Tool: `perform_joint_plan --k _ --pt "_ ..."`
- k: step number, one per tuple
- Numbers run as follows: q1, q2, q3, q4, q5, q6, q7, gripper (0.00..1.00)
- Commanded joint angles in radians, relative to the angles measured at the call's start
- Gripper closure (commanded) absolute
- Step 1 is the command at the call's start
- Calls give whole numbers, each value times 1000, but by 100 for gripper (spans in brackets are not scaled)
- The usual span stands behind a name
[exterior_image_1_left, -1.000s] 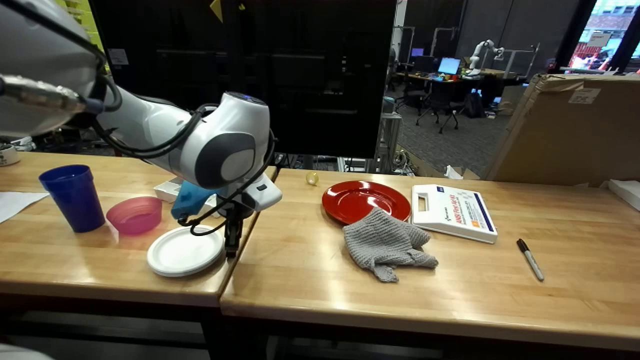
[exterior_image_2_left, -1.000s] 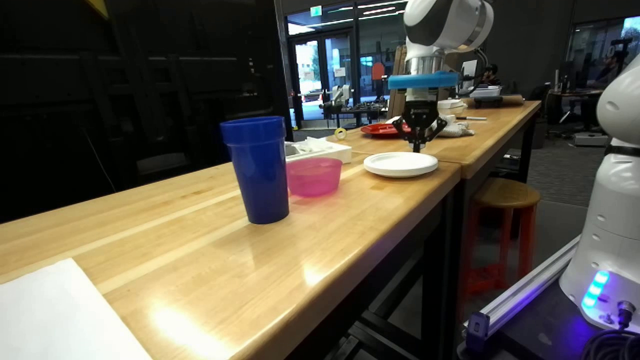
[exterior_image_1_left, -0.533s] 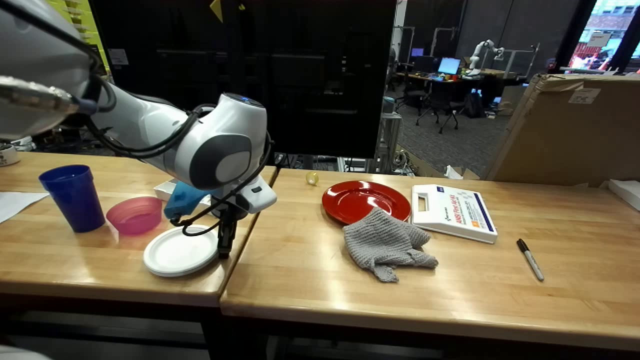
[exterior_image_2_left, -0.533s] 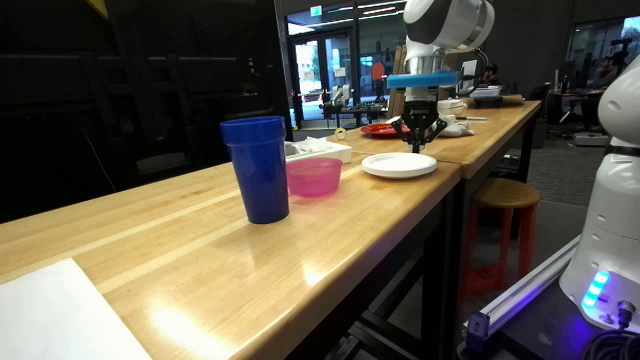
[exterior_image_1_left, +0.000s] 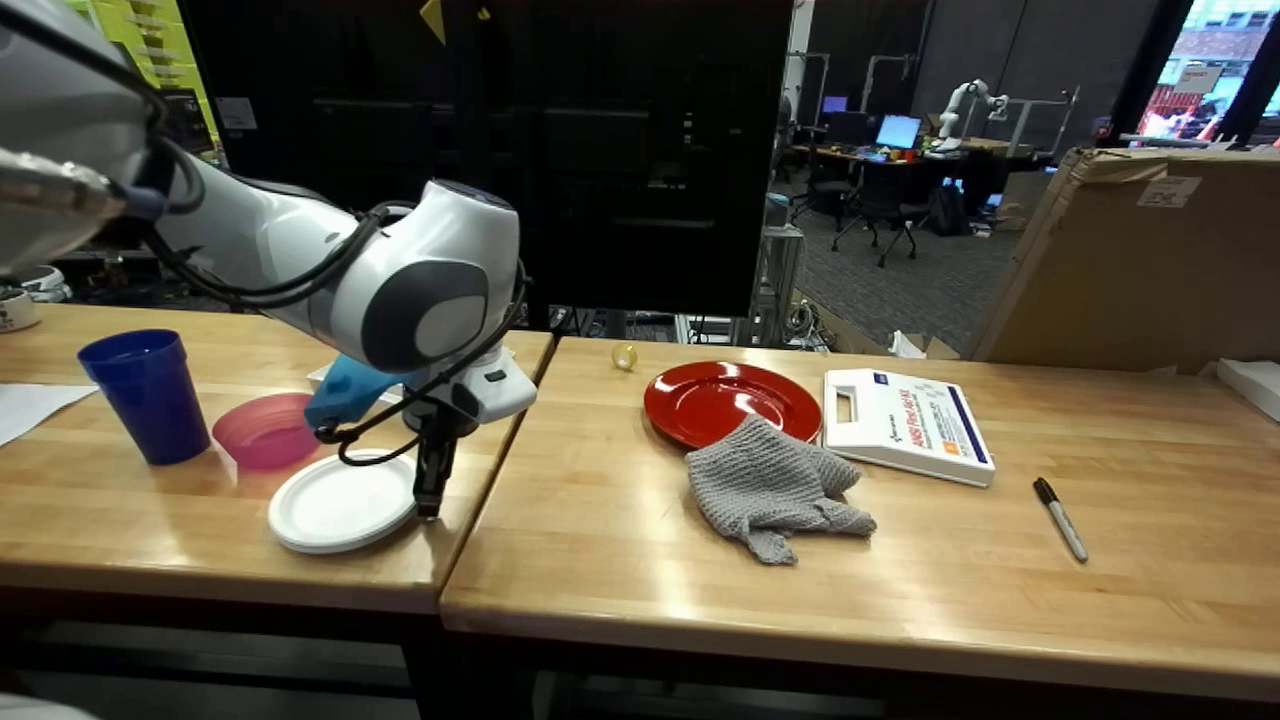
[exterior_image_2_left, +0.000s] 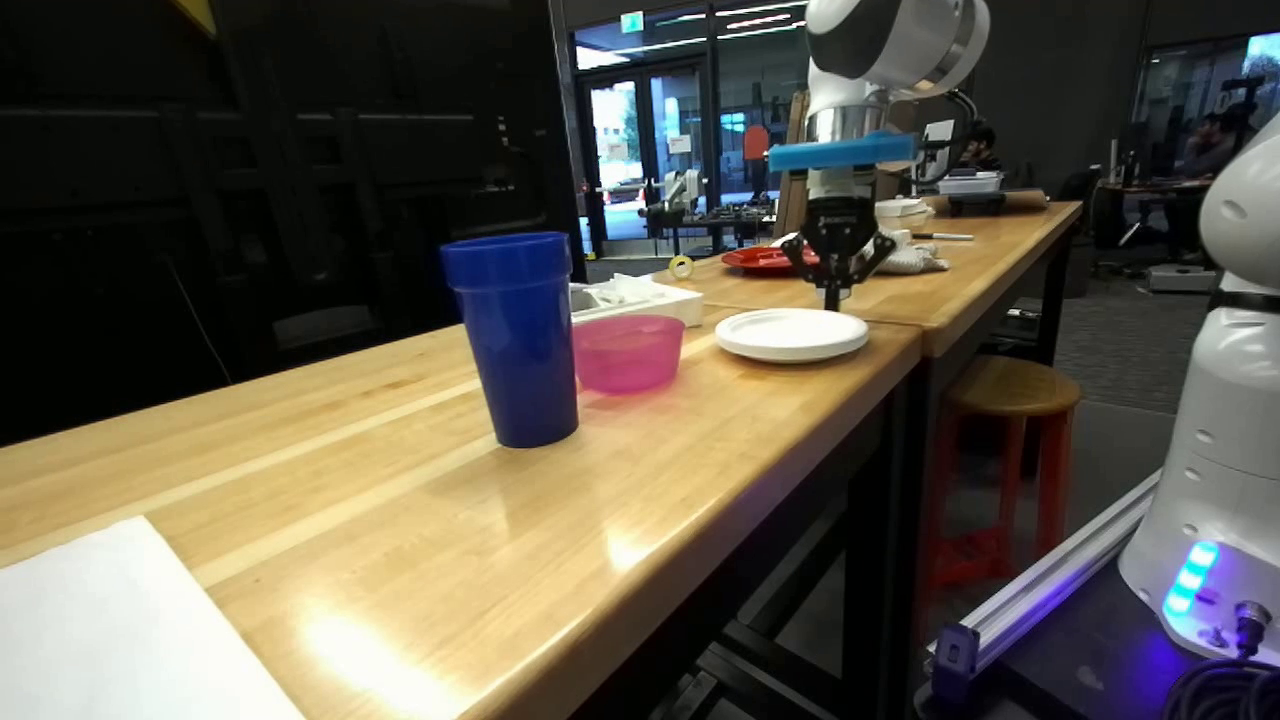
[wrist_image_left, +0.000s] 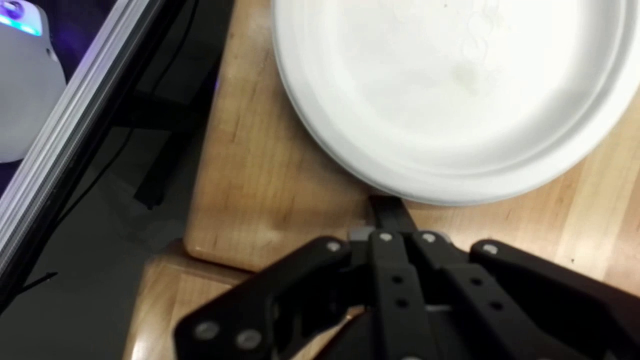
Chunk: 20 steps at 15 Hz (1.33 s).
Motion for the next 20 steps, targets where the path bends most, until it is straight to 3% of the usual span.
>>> perform_joint_plan --k 1,20 --pt "13 -30 11 2 28 -21 30 100" --pt "91 42 69 26 166 105 45 100"
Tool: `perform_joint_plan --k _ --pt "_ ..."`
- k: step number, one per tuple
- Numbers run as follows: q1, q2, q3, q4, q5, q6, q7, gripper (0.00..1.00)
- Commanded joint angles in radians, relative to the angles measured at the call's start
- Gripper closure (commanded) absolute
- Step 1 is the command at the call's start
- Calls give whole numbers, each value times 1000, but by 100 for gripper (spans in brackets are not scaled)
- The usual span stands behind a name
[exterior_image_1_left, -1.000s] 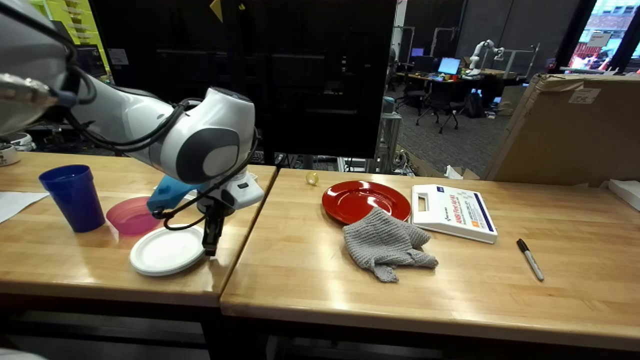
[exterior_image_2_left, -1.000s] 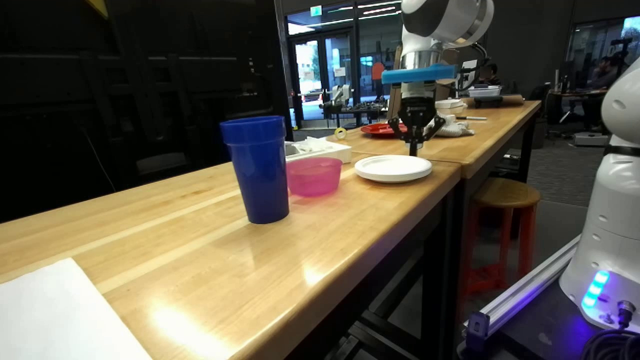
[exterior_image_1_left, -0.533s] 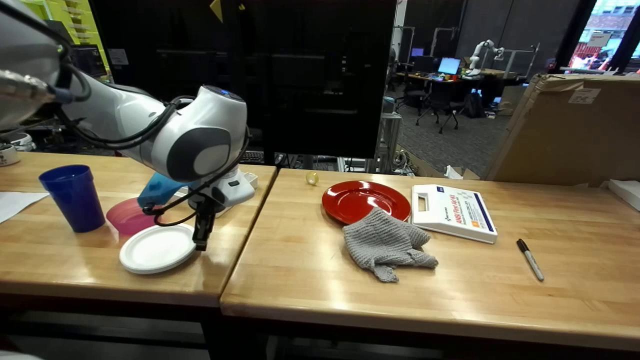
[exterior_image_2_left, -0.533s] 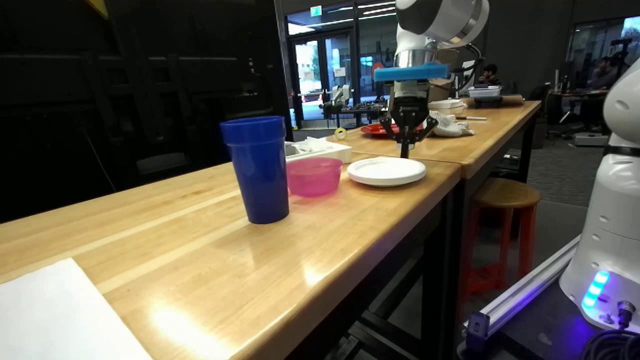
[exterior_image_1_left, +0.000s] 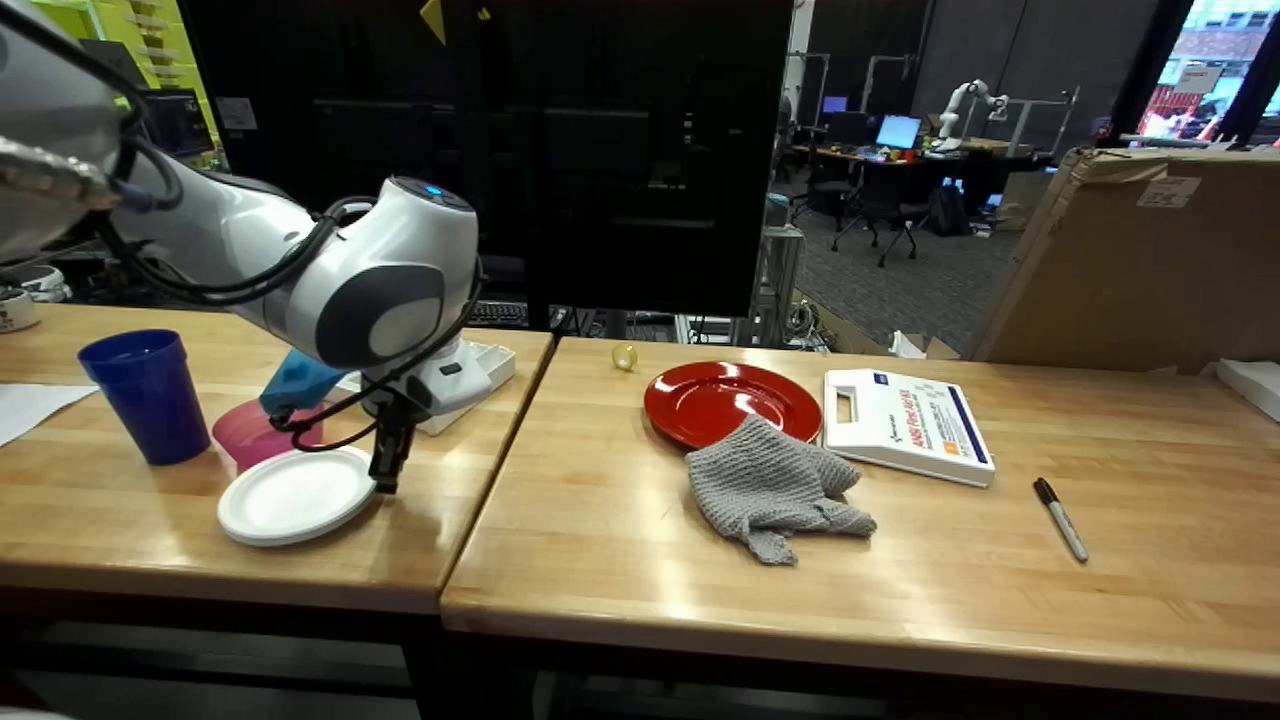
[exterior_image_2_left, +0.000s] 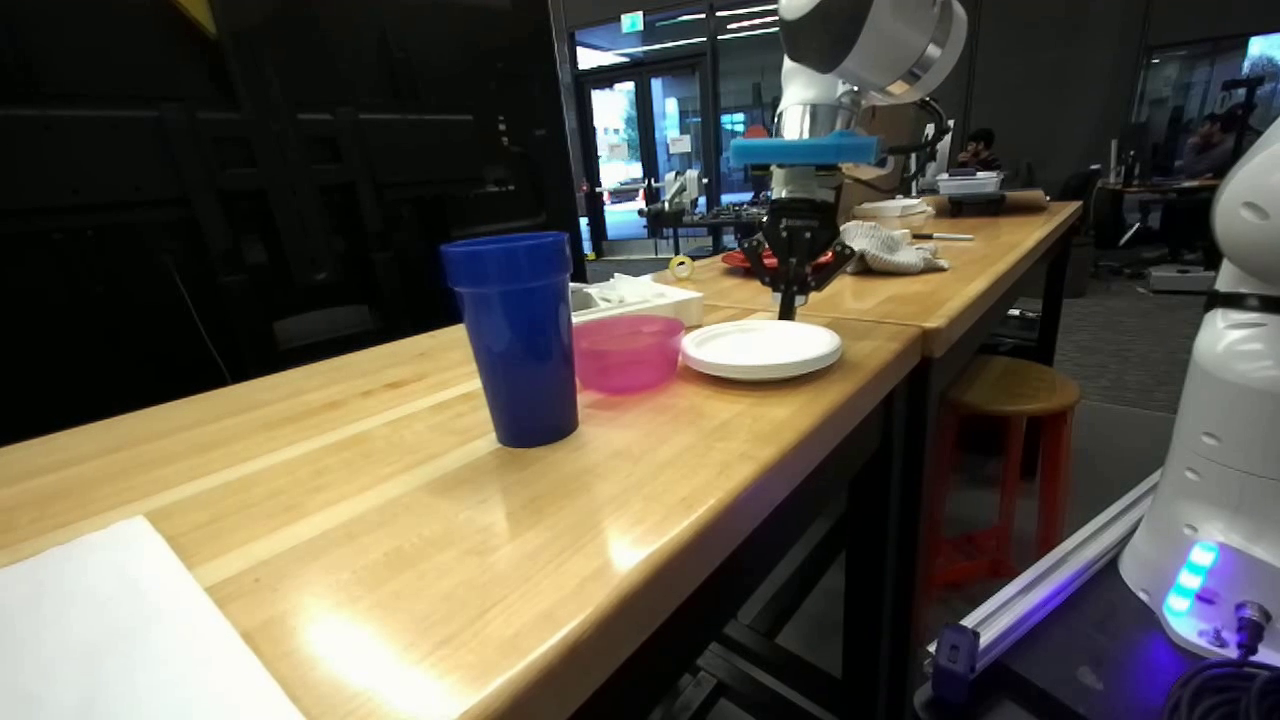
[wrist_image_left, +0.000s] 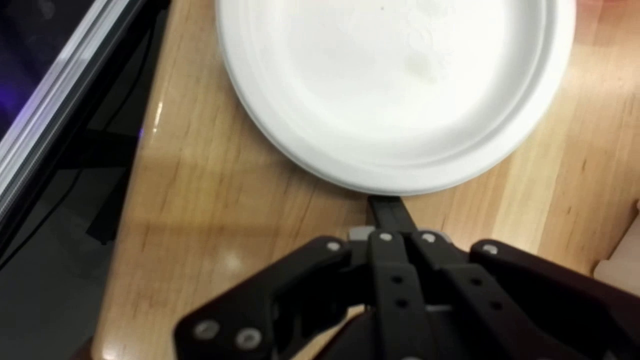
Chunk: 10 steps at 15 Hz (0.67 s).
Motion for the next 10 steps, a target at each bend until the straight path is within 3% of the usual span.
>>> perform_joint_plan --k 1,3,7,10 --pt "19 14 11 16 23 25 26 100" --pt "21 14 13 24 21 33 30 74" --pt "17 16 11 54 3 49 24 52" --pt "4 15 9 101 -40 34 20 30"
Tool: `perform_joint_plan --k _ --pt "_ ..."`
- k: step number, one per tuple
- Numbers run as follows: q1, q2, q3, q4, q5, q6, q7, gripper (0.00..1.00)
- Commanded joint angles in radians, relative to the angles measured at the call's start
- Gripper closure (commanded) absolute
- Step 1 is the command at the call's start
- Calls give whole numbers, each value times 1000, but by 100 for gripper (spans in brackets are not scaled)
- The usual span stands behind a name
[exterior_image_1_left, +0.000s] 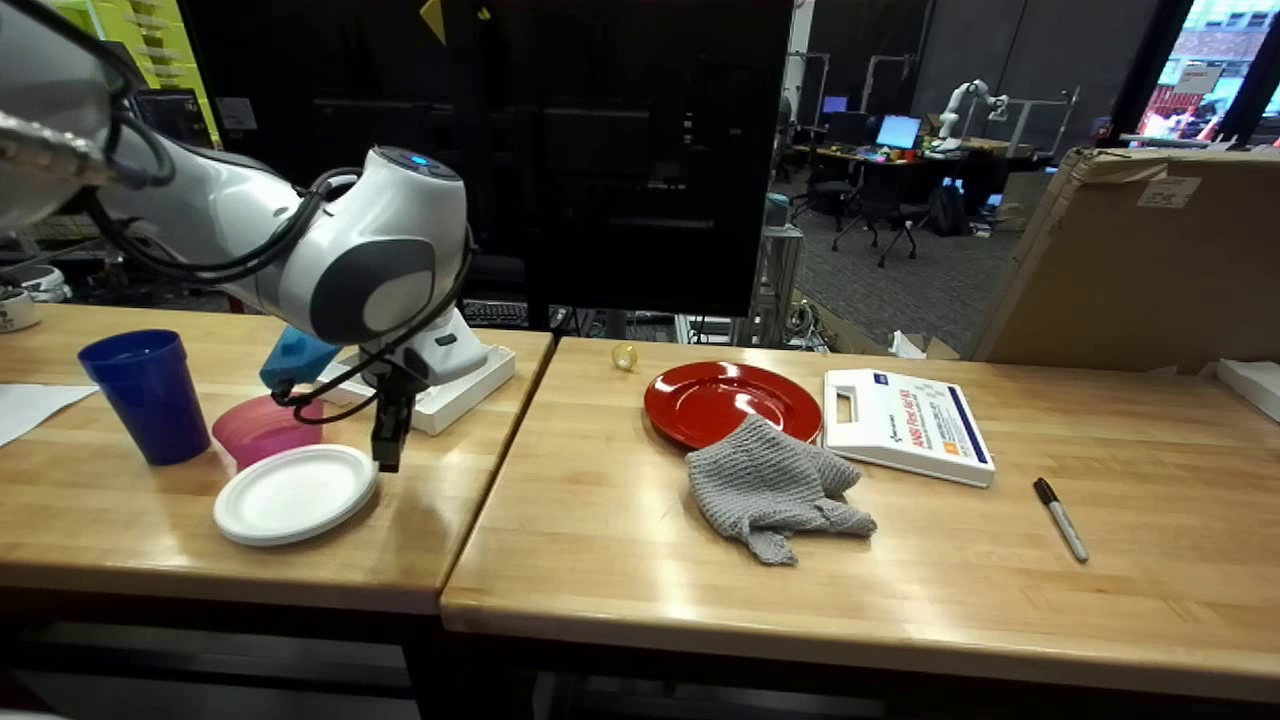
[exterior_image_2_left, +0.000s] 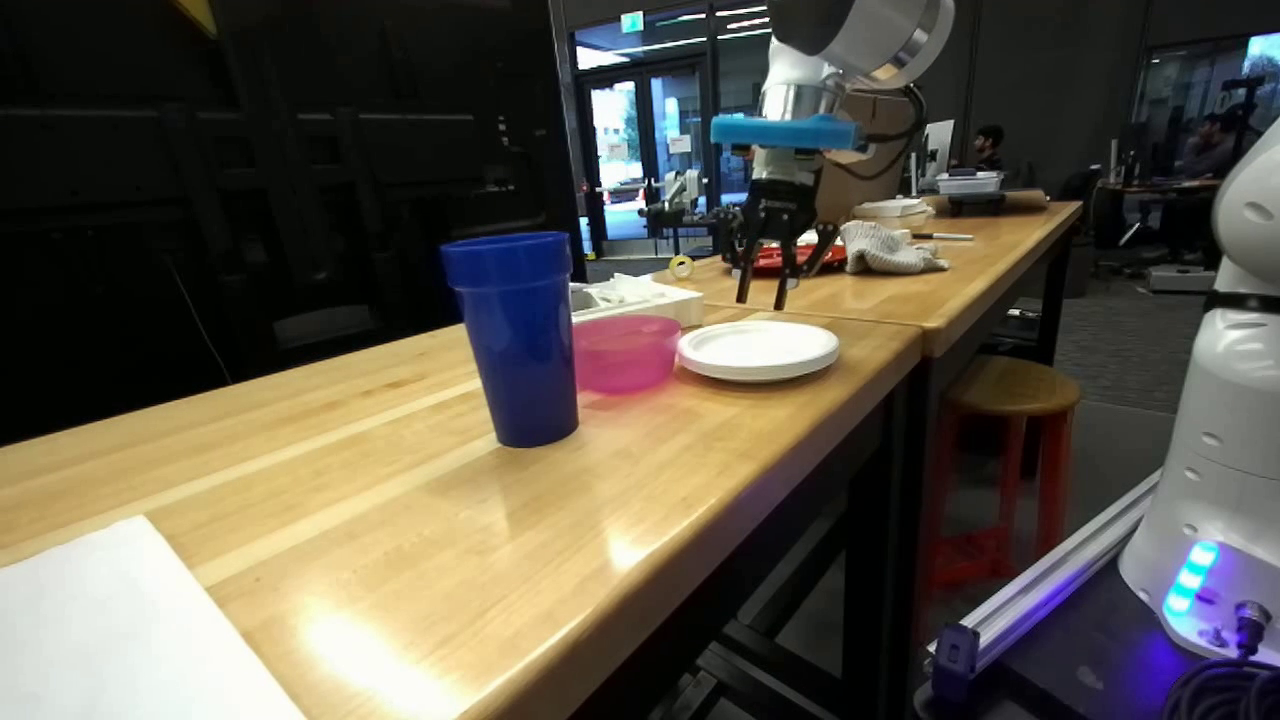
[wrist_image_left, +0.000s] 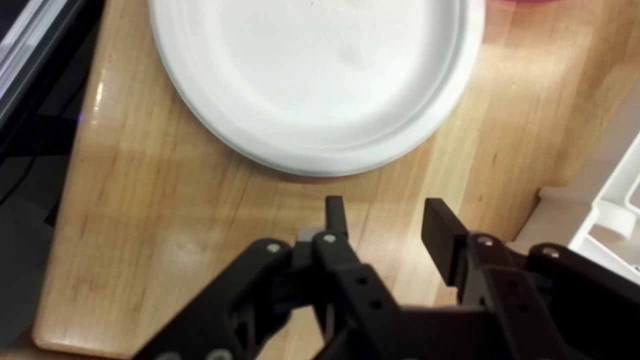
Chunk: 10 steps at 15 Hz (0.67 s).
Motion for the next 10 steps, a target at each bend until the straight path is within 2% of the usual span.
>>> perform_joint_plan --k 1,4,5,10 --pt "-9 8 -2 66 -50 -11 3 23" --pt "-10 14 -3 116 -89 1 -27 3" --pt "-8 15 -3 130 -100 0 -34 0" --pt "14 26 4 201 -151 3 -160 0"
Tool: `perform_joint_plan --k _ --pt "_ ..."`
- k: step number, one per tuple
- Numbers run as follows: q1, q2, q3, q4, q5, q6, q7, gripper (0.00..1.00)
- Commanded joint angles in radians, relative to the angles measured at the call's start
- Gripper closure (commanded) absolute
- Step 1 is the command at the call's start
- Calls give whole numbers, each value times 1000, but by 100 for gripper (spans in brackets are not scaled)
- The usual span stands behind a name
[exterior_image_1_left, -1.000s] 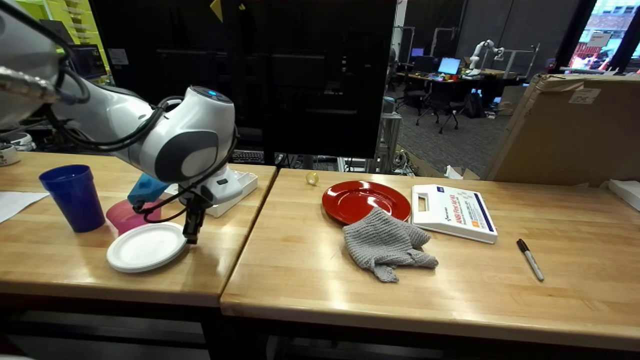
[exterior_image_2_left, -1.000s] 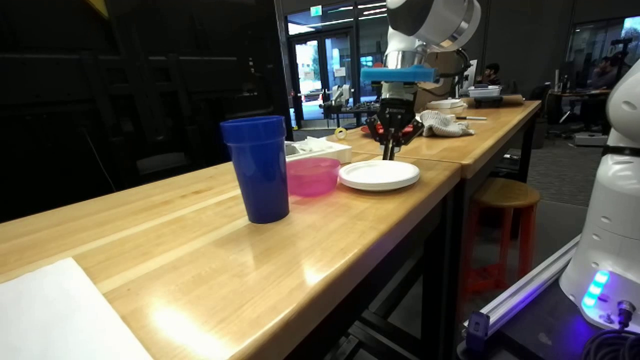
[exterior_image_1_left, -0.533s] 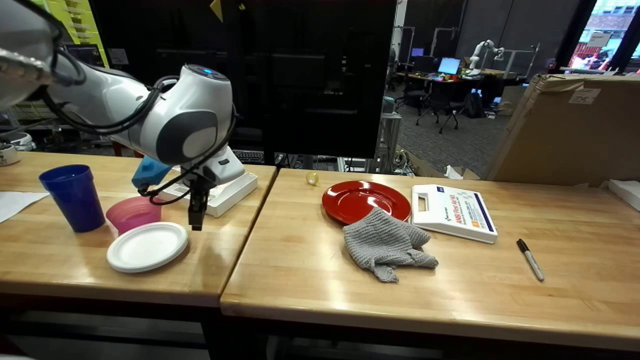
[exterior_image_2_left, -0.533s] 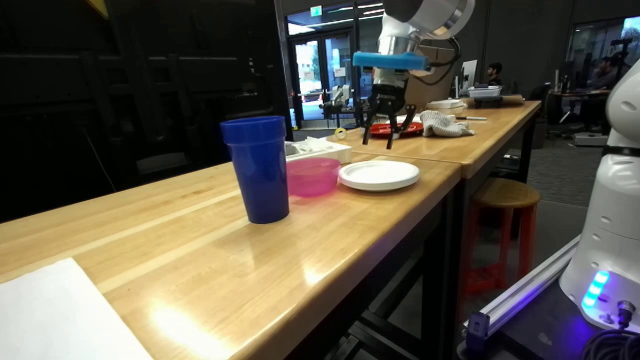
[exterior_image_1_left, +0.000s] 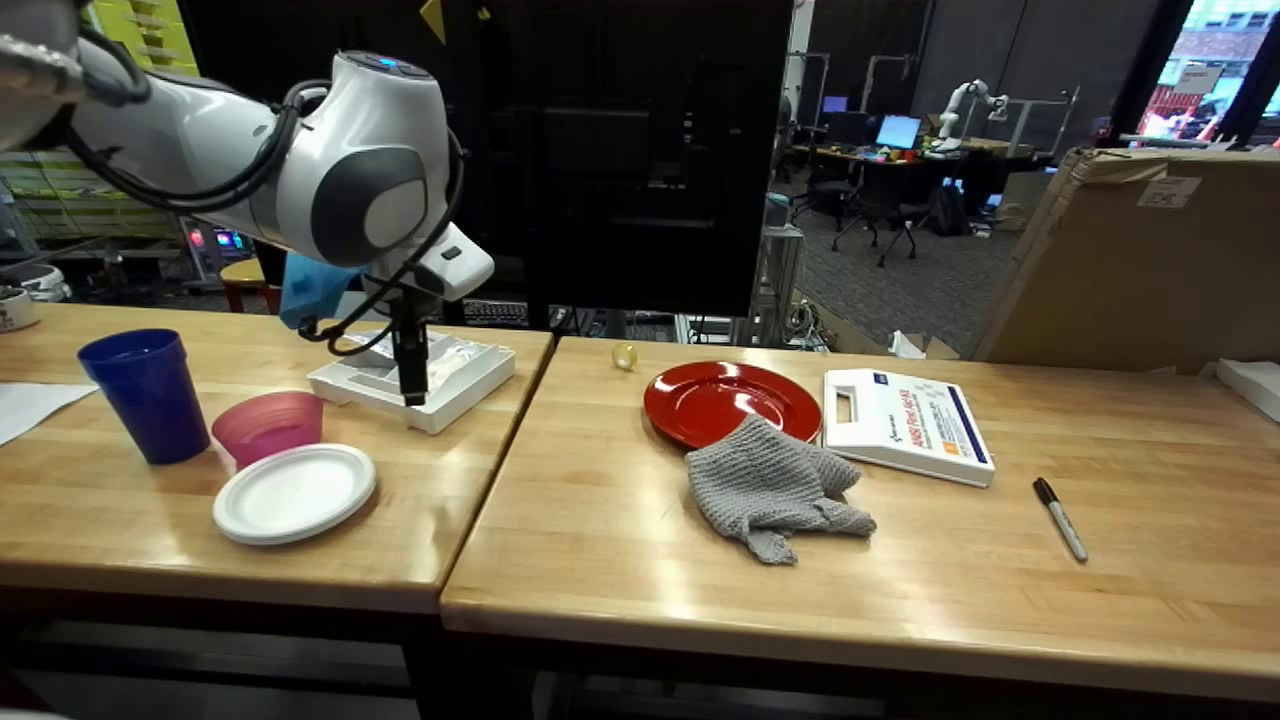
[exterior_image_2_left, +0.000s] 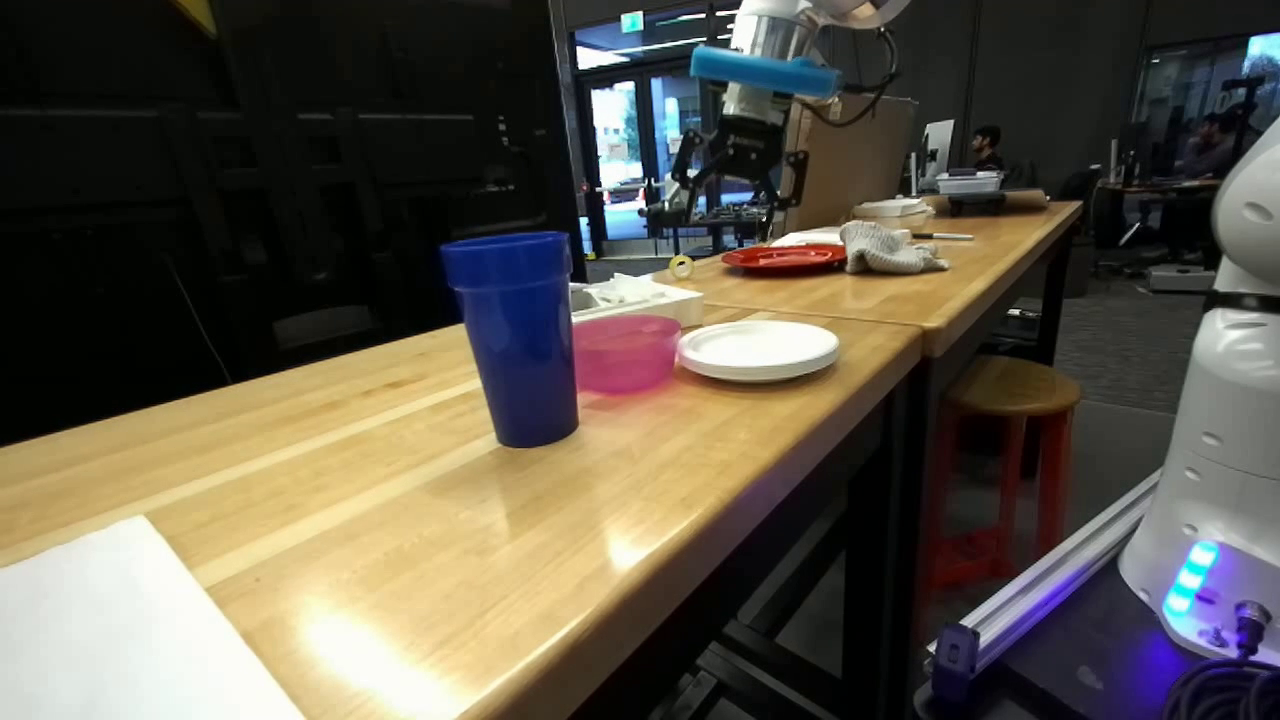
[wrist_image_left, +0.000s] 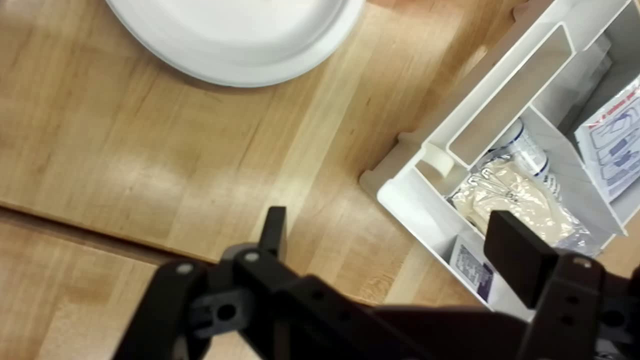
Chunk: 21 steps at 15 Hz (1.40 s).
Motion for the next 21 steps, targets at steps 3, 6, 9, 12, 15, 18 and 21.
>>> perform_joint_plan --k 3,6,9,12,15,18,21 --pt "25 33 11 65 -44 -18 -153 0" --pt "40 34 18 55 -31 -9 -229 0" --pt "52 31 29 54 -26 -19 -268 0" --pt "63 22 46 60 -33 -43 -292 0" --pt "77 16 58 55 -24 -71 -307 0" --pt "88 14 66 47 -11 -85 -305 0" --pt "99 22 77 53 -7 -83 -308 0"
